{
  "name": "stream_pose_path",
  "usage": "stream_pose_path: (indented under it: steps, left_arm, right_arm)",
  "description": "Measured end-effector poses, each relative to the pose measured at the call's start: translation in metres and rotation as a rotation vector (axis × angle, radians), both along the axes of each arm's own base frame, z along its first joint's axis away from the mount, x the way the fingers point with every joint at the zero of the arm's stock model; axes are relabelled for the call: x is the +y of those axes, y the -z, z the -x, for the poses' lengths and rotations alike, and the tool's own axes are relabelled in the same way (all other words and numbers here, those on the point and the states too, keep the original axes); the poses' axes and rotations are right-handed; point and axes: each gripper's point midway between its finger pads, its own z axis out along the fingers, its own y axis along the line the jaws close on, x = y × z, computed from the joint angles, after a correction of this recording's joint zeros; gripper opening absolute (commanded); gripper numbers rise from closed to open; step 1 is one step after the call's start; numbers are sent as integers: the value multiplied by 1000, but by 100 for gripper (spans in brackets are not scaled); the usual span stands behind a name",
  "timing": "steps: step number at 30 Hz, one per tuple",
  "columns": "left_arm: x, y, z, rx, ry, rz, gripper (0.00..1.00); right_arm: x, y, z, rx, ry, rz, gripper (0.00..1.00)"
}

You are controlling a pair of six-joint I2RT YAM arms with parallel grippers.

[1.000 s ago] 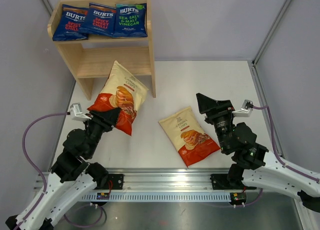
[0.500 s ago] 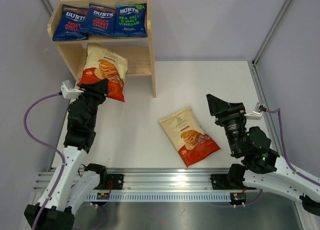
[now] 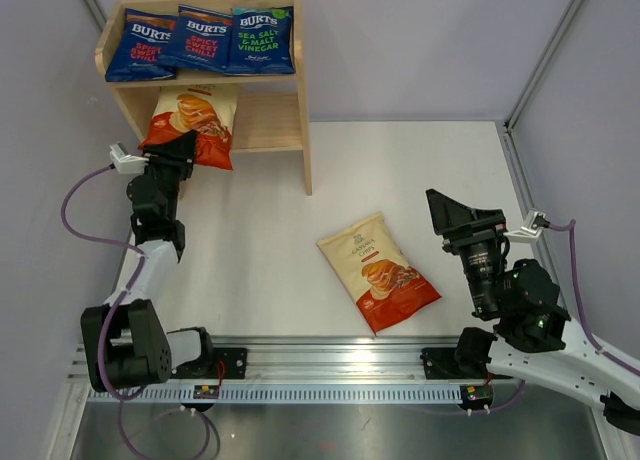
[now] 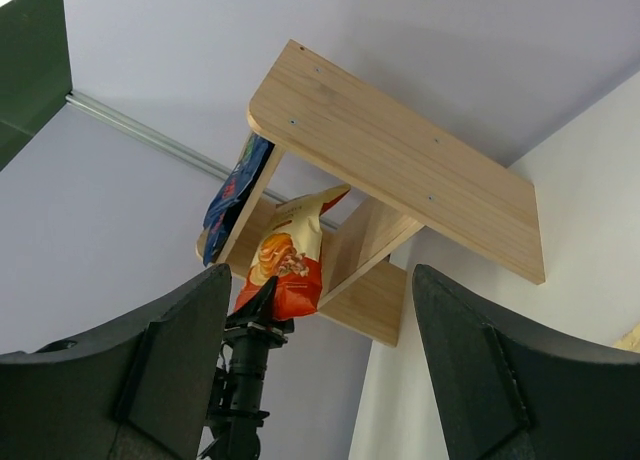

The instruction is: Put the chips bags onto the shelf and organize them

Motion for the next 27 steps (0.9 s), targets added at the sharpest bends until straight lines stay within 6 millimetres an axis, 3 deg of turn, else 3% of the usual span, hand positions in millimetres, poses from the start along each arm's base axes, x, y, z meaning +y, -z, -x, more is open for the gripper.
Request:
stream_pose_path:
  steps: [10, 21, 24, 27]
  left_arm:
    - [43, 67, -41, 112, -4, 152, 21]
    - [64, 67, -70, 151, 22, 200, 24]
    - [65, 66, -74, 176, 21, 202, 30]
    - [66, 74, -74, 211, 13, 199, 47]
  right_arm:
    - [-9, -4, 5, -11, -1, -15, 81]
    - [-18, -7, 11, -23, -8, -35, 81]
    - [-21, -8, 12, -27, -7, -42, 81]
    - [-22, -8, 12, -28, -7, -44, 81]
